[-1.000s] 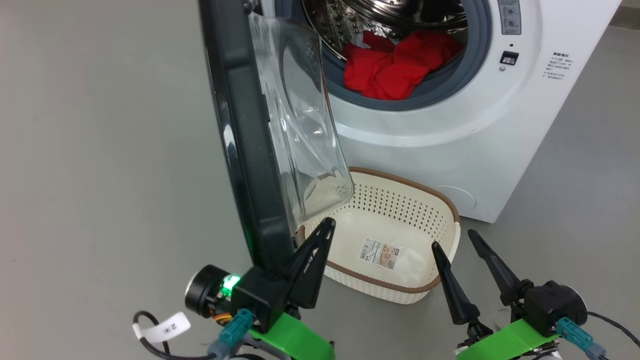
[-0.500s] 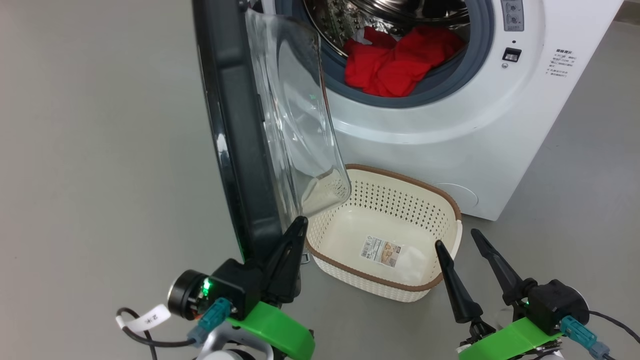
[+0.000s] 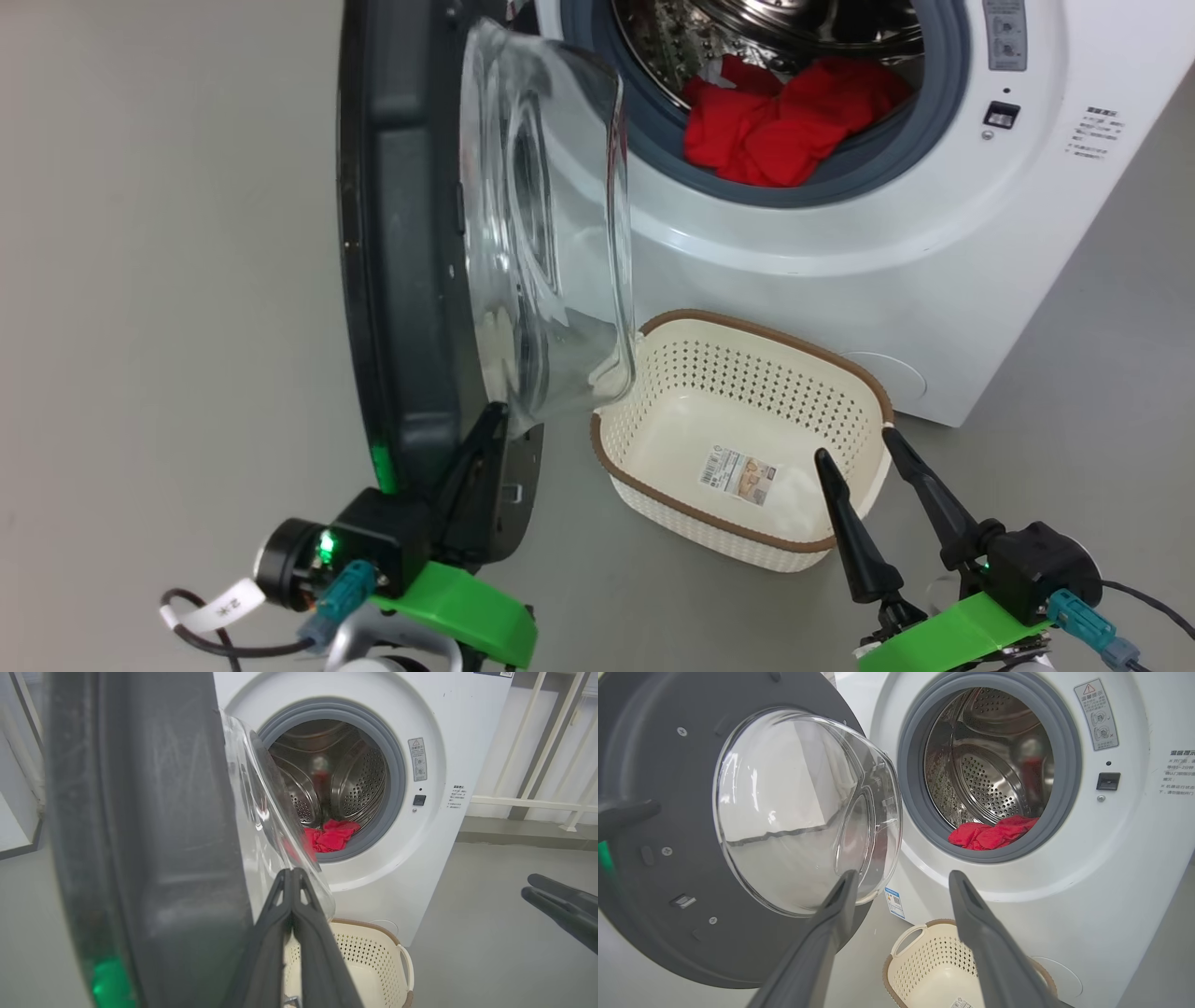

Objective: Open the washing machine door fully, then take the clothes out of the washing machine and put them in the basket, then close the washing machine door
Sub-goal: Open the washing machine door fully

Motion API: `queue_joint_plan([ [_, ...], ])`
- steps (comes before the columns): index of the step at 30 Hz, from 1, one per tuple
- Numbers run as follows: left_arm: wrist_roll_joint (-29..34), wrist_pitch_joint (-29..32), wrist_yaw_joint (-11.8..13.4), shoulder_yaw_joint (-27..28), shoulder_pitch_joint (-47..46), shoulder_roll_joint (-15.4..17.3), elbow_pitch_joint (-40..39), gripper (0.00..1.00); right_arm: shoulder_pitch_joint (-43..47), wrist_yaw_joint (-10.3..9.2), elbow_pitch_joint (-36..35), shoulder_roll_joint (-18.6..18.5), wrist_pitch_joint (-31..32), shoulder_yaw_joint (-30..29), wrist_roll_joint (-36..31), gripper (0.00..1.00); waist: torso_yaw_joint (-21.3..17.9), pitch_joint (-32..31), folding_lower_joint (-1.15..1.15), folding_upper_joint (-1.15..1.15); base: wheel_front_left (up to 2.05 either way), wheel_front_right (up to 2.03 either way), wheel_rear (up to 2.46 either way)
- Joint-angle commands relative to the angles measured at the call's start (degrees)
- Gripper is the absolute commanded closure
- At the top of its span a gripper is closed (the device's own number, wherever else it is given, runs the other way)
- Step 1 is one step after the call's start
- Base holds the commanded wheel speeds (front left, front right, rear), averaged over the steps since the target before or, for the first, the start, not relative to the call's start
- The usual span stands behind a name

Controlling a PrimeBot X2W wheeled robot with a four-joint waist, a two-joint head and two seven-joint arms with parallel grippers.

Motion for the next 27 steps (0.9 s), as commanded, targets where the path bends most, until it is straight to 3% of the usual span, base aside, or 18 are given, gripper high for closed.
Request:
queue_joint_plan([
  [1,-0.30,-0.46,1.26,3.25,-0.41,1.78,-1.20,1.00,-2.16,0.35,-1.25,0.12,-0.37,1.14,-0.05,0.00,0.71,0.01,0.00,0.00,0.00,0.00,0.00],
  [27,-3.88,-3.39,4.68,11.68,-0.48,6.14,2.78,1.00,-1.31,0.35,-1.53,0.12,0.74,1.55,-1.53,0.00,4.58,-0.12,0.00,0.00,0.00,0.00,0.00],
])
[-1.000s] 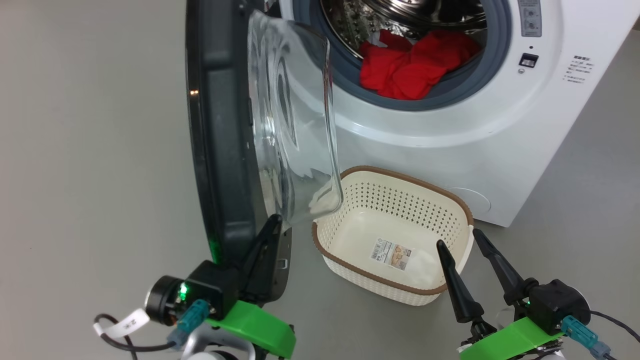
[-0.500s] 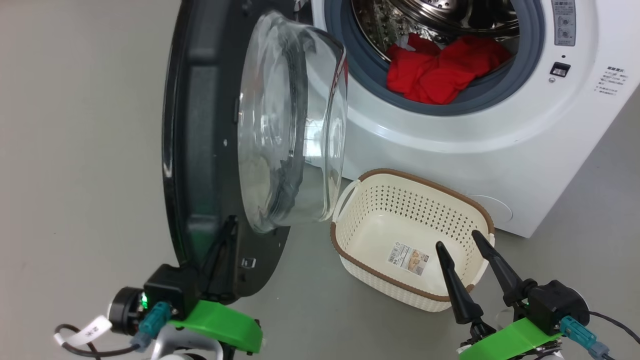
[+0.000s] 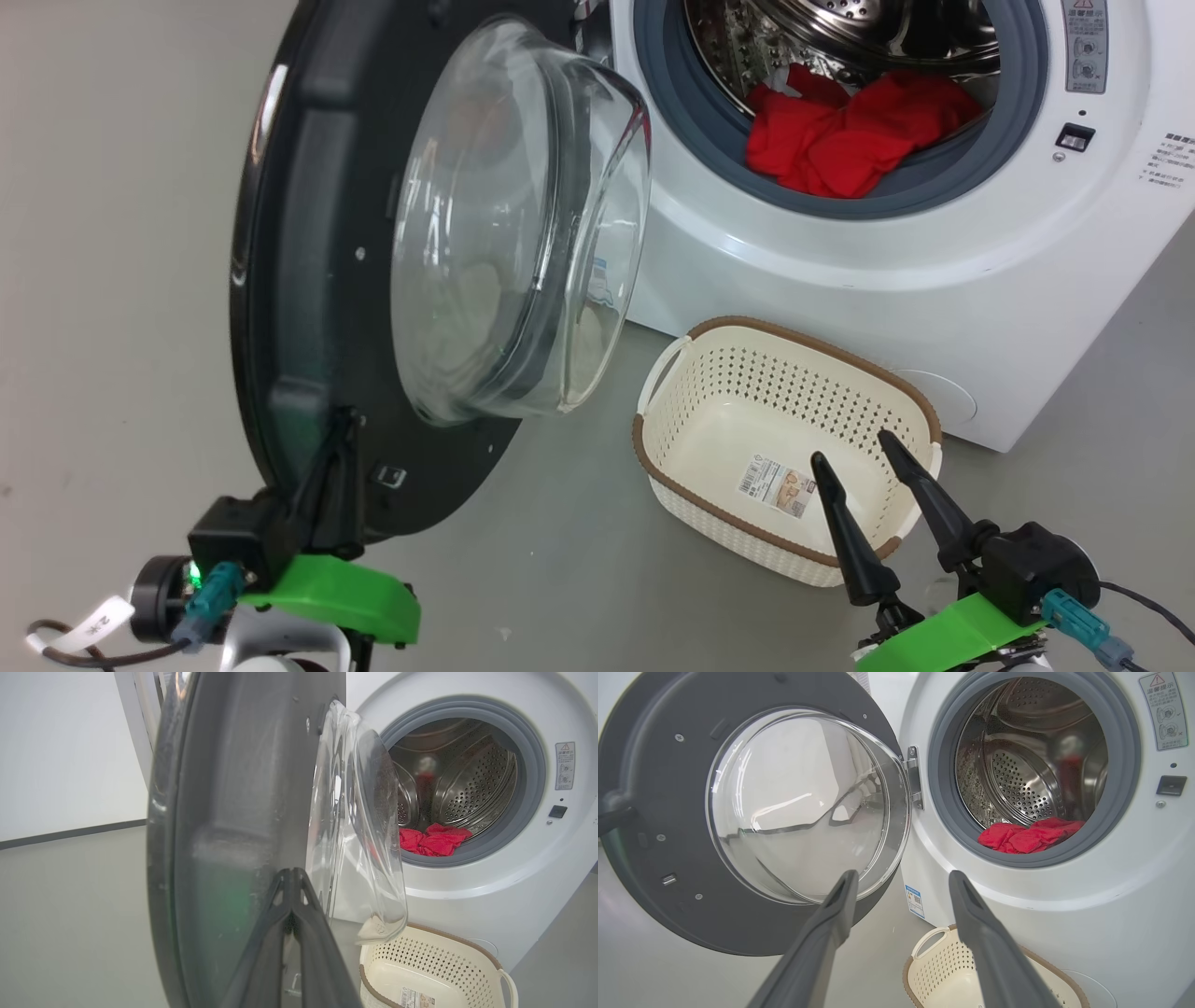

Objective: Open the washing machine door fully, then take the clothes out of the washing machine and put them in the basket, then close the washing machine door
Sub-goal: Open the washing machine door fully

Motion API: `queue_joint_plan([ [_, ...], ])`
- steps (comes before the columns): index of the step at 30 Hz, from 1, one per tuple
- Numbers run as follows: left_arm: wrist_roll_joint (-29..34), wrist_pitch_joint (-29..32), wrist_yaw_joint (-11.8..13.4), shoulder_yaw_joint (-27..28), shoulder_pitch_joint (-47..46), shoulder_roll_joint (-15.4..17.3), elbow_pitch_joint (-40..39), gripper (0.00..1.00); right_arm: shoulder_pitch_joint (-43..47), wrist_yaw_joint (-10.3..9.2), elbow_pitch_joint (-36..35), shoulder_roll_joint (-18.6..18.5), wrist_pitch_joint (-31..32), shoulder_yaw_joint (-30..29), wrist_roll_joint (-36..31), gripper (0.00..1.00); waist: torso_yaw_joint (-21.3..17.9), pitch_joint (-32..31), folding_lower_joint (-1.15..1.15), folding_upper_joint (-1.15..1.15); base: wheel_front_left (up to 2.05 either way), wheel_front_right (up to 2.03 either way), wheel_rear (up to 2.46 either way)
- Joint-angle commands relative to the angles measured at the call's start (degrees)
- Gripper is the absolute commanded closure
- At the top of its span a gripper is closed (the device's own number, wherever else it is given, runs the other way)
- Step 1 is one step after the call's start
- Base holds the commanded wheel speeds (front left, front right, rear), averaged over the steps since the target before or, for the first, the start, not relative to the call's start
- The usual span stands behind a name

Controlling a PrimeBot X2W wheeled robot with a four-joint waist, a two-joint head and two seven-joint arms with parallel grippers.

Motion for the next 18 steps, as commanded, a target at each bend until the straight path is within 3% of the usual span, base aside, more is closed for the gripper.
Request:
queue_joint_plan([
  [1,-0.36,-0.42,1.17,3.11,-2.41,1.94,-0.59,1.00,-1.37,0.35,-1.63,0.13,0.15,1.36,-0.85,0.00,-0.01,0.00,0.00,0.00,0.00,0.00,0.00],
  [18,-1.74,-1.24,-0.14,5.66,-7.90,5.74,9.25,1.00,-1.08,0.35,-3.15,0.13,1.50,1.57,-2.00,0.00,-0.41,0.43,0.00,0.00,0.00,0.00,0.00],
])
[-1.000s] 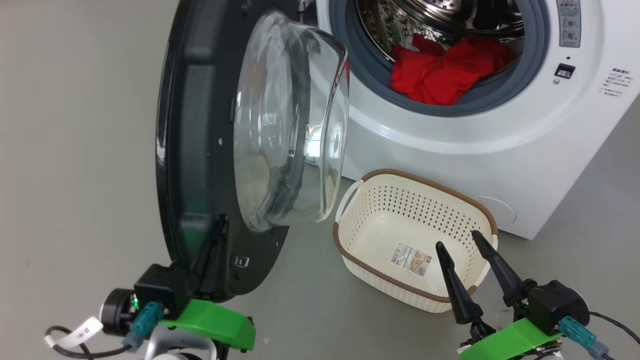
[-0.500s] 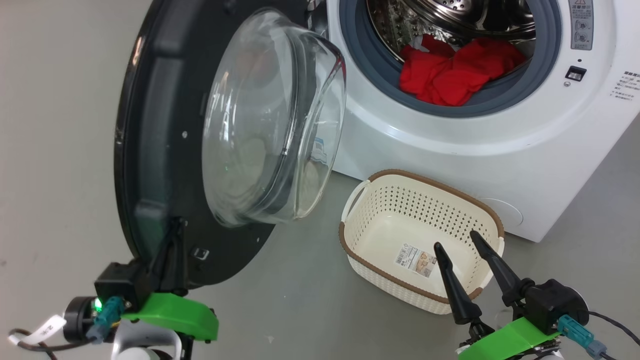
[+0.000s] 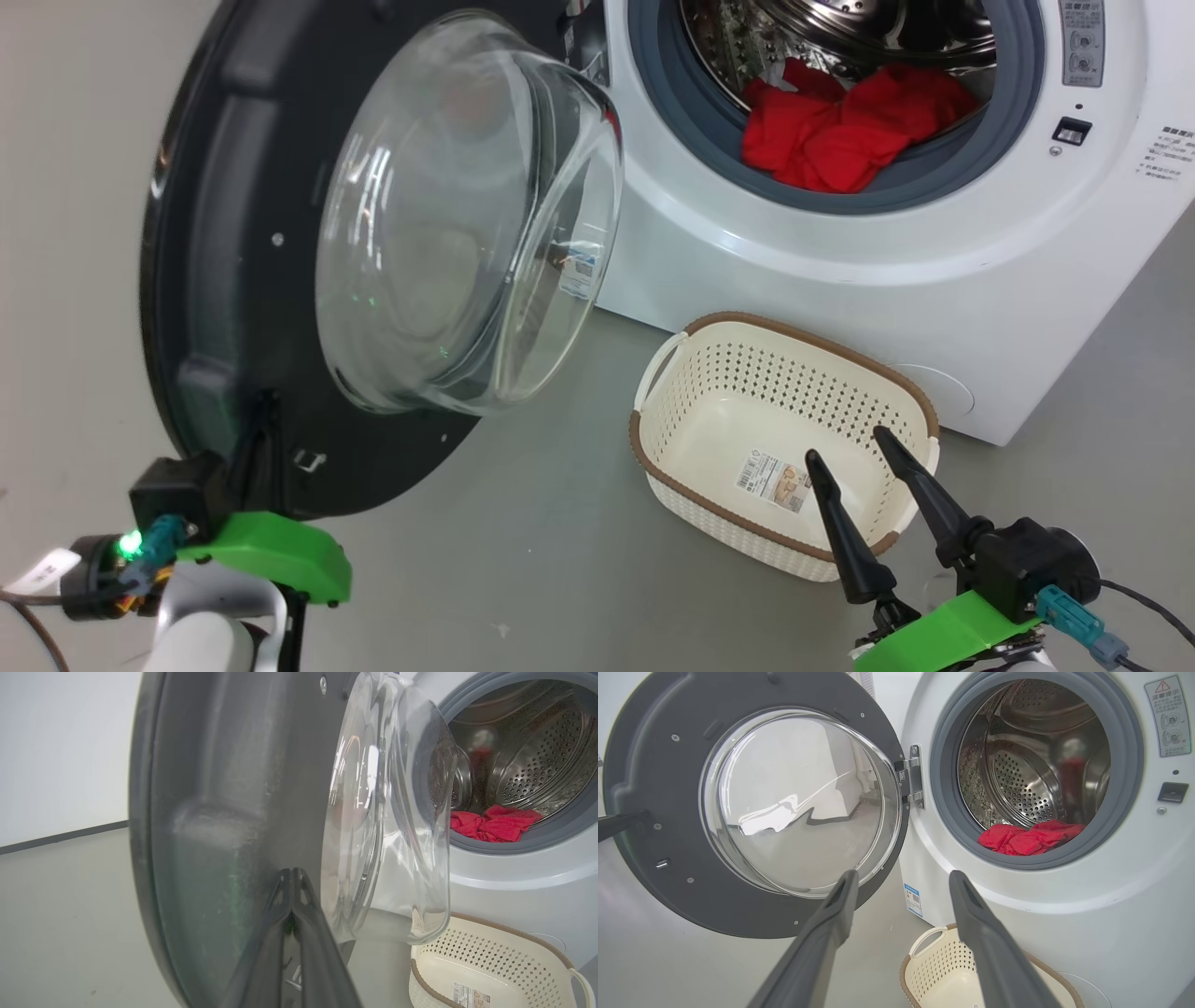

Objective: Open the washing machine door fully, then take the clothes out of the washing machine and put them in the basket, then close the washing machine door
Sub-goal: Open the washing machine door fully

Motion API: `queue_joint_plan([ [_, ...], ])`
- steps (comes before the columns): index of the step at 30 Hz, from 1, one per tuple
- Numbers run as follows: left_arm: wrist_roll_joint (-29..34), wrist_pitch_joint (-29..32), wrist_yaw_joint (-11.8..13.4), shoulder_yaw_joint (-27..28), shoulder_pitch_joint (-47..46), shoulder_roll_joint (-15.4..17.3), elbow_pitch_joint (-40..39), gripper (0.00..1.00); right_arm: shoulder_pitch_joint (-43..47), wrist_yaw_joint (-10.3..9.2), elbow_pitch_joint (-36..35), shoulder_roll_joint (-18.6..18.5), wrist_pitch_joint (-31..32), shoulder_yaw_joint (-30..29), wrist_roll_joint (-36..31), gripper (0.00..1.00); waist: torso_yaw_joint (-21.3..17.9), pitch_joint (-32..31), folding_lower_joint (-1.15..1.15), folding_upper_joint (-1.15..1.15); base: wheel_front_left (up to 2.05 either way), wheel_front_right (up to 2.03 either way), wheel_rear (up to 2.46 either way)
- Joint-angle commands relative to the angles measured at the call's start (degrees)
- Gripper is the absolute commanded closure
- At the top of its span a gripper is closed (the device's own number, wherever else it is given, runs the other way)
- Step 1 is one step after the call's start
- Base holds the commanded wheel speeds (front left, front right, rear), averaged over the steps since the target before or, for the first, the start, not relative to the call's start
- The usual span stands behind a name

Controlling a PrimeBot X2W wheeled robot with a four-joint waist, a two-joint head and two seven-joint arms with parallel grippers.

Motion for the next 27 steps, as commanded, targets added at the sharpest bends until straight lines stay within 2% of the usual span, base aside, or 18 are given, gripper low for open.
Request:
queue_joint_plan([
  [1,-0.56,-0.56,-0.02,3.27,-2.84,2.61,-0.43,1.00,-1.14,0.35,-1.72,0.13,0.07,1.39,-0.57,0.00,-0.09,0.15,0.00,0.00,0.00,0.00,0.00],
  [17,-2.35,-2.80,0.08,6.25,-8.72,5.10,8.38,1.00,-1.41,0.35,-3.64,0.13,1.72,0.83,-2.21,0.00,-1.15,2.37,0.00,0.00,0.00,0.00,0.00],
  [27,-1.81,-4.06,0.27,5.95,-10.86,6.04,12.91,1.00,-1.59,0.35,-4.15,0.13,2.64,1.27,-3.11,0.00,-1.50,3.08,0.00,0.00,0.00,0.00,0.00],
])
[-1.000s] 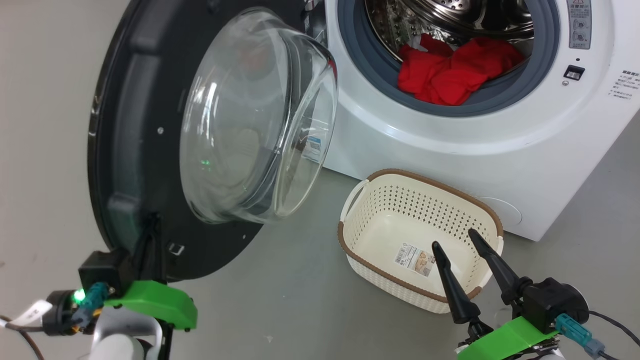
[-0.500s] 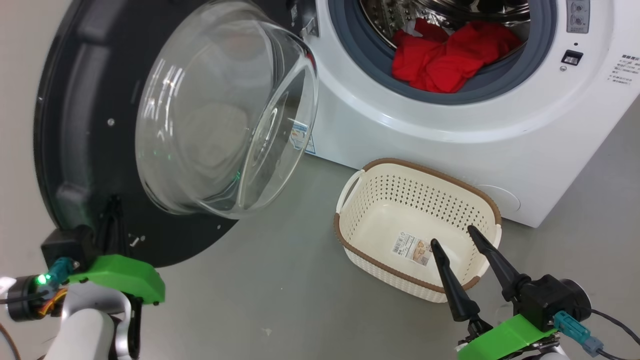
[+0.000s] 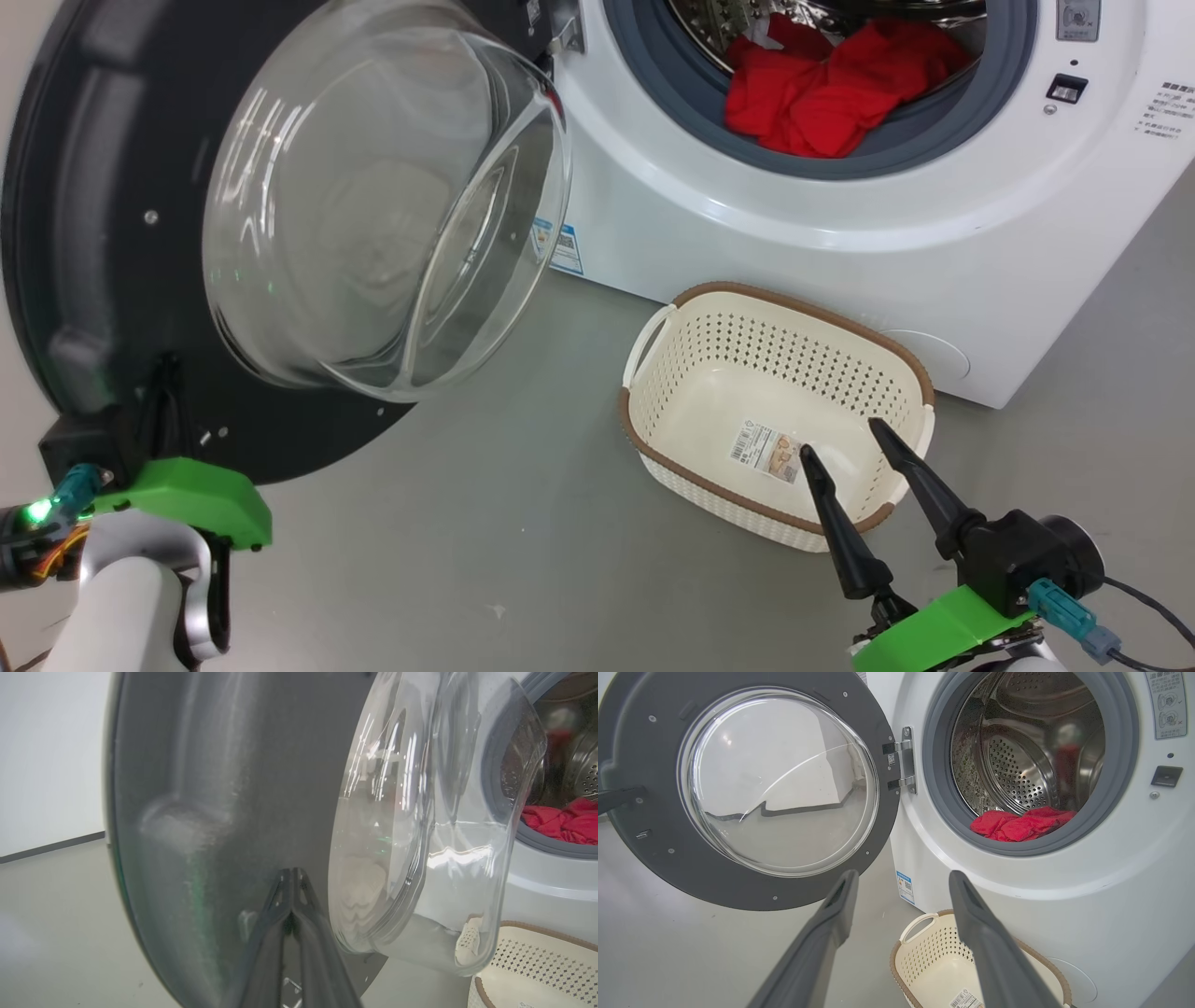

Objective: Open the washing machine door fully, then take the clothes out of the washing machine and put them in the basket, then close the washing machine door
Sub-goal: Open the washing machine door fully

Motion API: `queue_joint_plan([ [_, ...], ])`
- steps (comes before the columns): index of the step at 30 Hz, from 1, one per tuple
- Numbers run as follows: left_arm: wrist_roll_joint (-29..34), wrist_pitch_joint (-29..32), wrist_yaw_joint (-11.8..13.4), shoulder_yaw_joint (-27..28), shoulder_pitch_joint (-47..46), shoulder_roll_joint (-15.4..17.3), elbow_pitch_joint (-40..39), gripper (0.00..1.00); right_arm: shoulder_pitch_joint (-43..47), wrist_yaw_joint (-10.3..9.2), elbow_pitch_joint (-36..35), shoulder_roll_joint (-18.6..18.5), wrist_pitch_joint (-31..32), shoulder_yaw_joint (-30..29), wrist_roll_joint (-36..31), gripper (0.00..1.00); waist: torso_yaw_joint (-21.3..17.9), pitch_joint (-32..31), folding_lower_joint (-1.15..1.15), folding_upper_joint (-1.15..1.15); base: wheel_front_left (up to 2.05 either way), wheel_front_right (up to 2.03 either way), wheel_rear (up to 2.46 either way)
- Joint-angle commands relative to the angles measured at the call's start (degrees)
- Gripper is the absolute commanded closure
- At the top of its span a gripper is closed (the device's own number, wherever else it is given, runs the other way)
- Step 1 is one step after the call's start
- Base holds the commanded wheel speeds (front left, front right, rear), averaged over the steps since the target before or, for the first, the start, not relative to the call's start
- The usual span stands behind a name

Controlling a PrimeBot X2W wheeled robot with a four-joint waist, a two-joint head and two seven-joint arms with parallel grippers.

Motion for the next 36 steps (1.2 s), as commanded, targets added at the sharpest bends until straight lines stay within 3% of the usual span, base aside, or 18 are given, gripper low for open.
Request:
queue_joint_plan([
  [1,-0.13,-0.86,0.51,2.84,-2.82,3.56,0.45,1.00,-1.63,0.35,-1.87,0.15,0.19,1.48,-0.60,0.00,-0.12,0.16,0.00,0.00,0.00,0.00,0.00],
  [25,-3.18,-3.50,-1.30,6.76,-9.52,3.52,12.75,1.00,-2.68,0.35,-2.51,0.15,0.85,1.76,-0.96,0.00,-1.00,1.40,0.00,0.00,0.00,0.00,0.00],
  [36,-2.81,-3.59,-1.93,8.54,-7.74,2.50,10.51,1.00,-2.83,0.35,-1.93,0.15,0.36,1.63,-0.44,0.00,-1.20,0.61,0.00,0.00,0.00,0.00,0.00],
])
